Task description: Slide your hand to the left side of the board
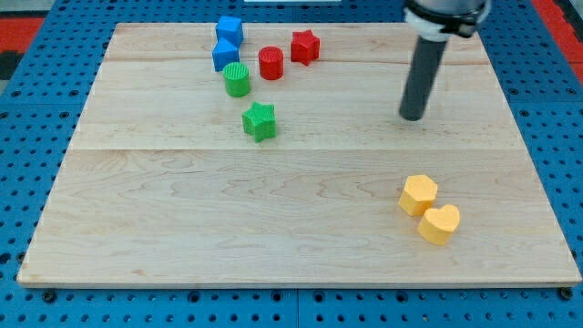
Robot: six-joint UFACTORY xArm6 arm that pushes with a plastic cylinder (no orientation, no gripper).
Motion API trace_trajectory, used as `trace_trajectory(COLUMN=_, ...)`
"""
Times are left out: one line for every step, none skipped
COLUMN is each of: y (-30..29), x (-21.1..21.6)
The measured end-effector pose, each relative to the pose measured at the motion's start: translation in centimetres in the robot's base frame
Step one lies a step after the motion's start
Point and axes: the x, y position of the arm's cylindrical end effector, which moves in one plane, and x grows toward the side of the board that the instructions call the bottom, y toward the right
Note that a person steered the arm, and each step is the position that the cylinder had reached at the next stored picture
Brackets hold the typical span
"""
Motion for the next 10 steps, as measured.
trace_trajectory(y=4.6, x=-1.0)
trace_trajectory(y=11.5, x=-2.2)
trace_trajectory(y=8.2, x=4.7)
trace_trajectory(y=-2.6, x=9.3)
trace_trajectory(y=-17.3, x=12.2)
trace_trajectory(y=-31.2, x=12.2)
trace_trajectory(y=-34.1, x=12.1)
trace_trajectory(y=-34.1, x=11.3)
trace_trajectory(y=-34.0, x=11.0)
trace_trajectory(y=-33.6, x=11.0)
